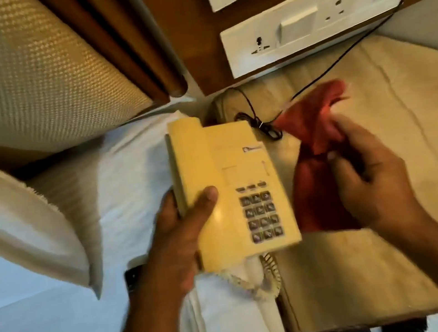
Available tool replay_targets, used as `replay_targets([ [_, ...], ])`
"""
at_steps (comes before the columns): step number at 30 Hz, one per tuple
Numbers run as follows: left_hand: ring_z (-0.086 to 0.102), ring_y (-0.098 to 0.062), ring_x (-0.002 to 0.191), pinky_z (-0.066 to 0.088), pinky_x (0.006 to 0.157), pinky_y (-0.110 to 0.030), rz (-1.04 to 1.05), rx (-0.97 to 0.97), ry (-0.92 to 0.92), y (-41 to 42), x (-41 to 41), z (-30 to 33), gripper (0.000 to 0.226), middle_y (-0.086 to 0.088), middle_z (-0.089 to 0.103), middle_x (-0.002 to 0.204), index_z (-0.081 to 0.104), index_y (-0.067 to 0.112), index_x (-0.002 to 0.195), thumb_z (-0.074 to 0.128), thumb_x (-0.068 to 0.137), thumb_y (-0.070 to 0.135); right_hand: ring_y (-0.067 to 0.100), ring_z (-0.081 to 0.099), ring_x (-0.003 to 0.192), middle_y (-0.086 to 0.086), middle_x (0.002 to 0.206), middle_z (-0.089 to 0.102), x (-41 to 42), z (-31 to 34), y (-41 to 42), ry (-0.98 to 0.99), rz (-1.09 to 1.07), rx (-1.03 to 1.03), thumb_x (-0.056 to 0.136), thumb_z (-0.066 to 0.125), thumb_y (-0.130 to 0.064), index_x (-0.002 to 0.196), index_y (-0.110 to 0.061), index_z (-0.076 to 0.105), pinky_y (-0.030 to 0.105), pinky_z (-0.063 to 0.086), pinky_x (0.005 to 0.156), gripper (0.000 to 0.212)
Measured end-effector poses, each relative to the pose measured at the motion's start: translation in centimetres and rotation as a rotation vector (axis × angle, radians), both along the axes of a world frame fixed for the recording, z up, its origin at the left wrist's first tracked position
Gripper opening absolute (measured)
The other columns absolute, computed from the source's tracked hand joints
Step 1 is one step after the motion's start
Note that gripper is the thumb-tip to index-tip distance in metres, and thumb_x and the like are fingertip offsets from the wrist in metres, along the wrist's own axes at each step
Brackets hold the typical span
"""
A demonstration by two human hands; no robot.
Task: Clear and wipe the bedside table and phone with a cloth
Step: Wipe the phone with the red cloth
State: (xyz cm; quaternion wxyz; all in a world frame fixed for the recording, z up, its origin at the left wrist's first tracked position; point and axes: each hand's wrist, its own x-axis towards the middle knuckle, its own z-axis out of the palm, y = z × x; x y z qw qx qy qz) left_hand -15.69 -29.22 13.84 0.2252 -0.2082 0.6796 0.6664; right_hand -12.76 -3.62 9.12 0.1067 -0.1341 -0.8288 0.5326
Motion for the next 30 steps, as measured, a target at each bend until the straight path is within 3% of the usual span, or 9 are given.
replay_targets([
  [3, 0.075, -0.017, 0.098, 0.059, 0.074, -0.026, -0.129, 0.072, 0.006, 6.7, 1.8, -1.7, 0.067, 0.000, 0.078, 0.110, 0.066, 0.022, 0.123, 0.081, 0.061, 0.041, 0.013, 0.054, 0.126, -0.009, 0.148, 0.048, -0.2, 2.9, -1.2, 0.021, 0.226, 0.204, 0.090, 0.052, -0.030, 0.145, -0.039, 0.048, 0.032, 0.050, 0.096, 0.055],
  [6, 0.072, -0.016, 0.107, 0.057, 0.080, -0.024, -0.185, 0.165, -0.022, 10.3, 2.6, -2.9, 0.059, 0.000, 0.077, 0.116, 0.068, 0.028, 0.121, 0.083, 0.066, 0.043, 0.027, 0.050, 0.130, -0.006, 0.157, 0.042, -1.3, 3.8, -0.4, -0.117, 0.263, 0.231, 0.091, 0.057, -0.026, 0.144, -0.038, 0.049, 0.045, 0.050, 0.097, 0.055],
  [8, 0.072, -0.020, 0.107, 0.058, 0.080, -0.026, -0.126, 0.139, -0.009, 11.0, 2.6, -3.3, 0.072, -0.002, 0.077, 0.115, 0.069, 0.028, 0.120, 0.089, 0.057, 0.057, 0.027, 0.053, 0.130, -0.007, 0.158, 0.040, 0.9, 3.9, 0.9, -0.124, 0.291, 0.196, 0.090, 0.058, -0.021, 0.142, -0.040, 0.050, 0.045, 0.052, 0.095, 0.057],
  [12, 0.066, -0.042, 0.115, 0.053, 0.097, -0.056, 0.017, 0.216, -0.042, 11.1, 2.4, -4.0, 0.106, -0.022, 0.069, 0.126, 0.060, 0.014, 0.133, 0.094, 0.044, 0.059, 0.022, 0.065, 0.099, -0.016, 0.160, 0.035, 7.6, 4.3, 1.4, -0.123, 0.404, 0.308, 0.086, 0.055, -0.029, 0.144, -0.049, 0.042, 0.037, 0.058, 0.062, 0.063],
  [15, 0.061, -0.044, 0.122, 0.049, 0.101, -0.060, -0.029, 0.312, -0.042, 11.0, 2.9, -4.2, 0.105, -0.024, 0.063, 0.134, 0.052, 0.012, 0.140, 0.090, 0.055, 0.058, 0.024, 0.059, 0.086, -0.010, 0.153, 0.045, 5.8, 4.3, 1.4, -0.125, 0.417, 0.468, 0.084, 0.047, -0.037, 0.143, -0.048, 0.040, 0.033, 0.050, 0.043, 0.061],
  [18, 0.068, -0.032, 0.117, 0.058, 0.092, -0.049, -0.045, 0.272, -0.085, 11.0, 3.5, -4.2, 0.101, -0.010, 0.069, 0.130, 0.056, 0.024, 0.137, 0.092, 0.050, 0.059, 0.031, 0.055, 0.098, -0.005, 0.152, 0.045, 0.1, 3.6, 1.6, -0.165, 0.428, 0.619, 0.091, 0.036, -0.042, 0.145, -0.045, 0.035, 0.034, 0.045, 0.053, 0.055],
  [22, 0.075, -0.028, 0.099, 0.061, 0.071, -0.035, -0.046, 0.189, -0.156, 10.4, 4.9, -4.3, 0.087, -0.009, 0.077, 0.113, 0.068, 0.029, 0.123, 0.095, 0.043, 0.052, 0.032, 0.048, 0.123, -0.005, 0.155, 0.040, -4.2, 1.7, 3.4, -0.418, 0.368, 0.721, 0.094, 0.052, -0.034, 0.148, -0.045, 0.029, 0.044, 0.051, 0.078, 0.059],
  [25, 0.074, -0.031, 0.101, 0.062, 0.072, -0.038, -0.026, 0.185, -0.133, 10.2, 4.7, -4.5, 0.075, -0.011, 0.076, 0.114, 0.069, 0.032, 0.120, 0.092, 0.050, 0.044, 0.028, 0.058, 0.116, -0.003, 0.146, 0.052, -1.7, 1.0, 5.4, -0.447, 0.161, 0.650, 0.094, 0.047, -0.032, 0.143, -0.042, 0.041, 0.041, 0.053, 0.079, 0.051],
  [30, 0.073, -0.033, 0.104, 0.061, 0.076, -0.045, -0.028, 0.239, -0.159, 9.3, 2.9, -4.7, 0.090, -0.013, 0.075, 0.118, 0.068, 0.031, 0.121, 0.095, 0.039, 0.055, -0.008, 0.054, 0.095, -0.020, 0.126, 0.064, 3.3, 0.3, 4.1, -0.399, 0.018, 0.094, 0.088, 0.047, -0.039, 0.137, -0.053, 0.041, 0.016, 0.044, 0.077, 0.051],
])
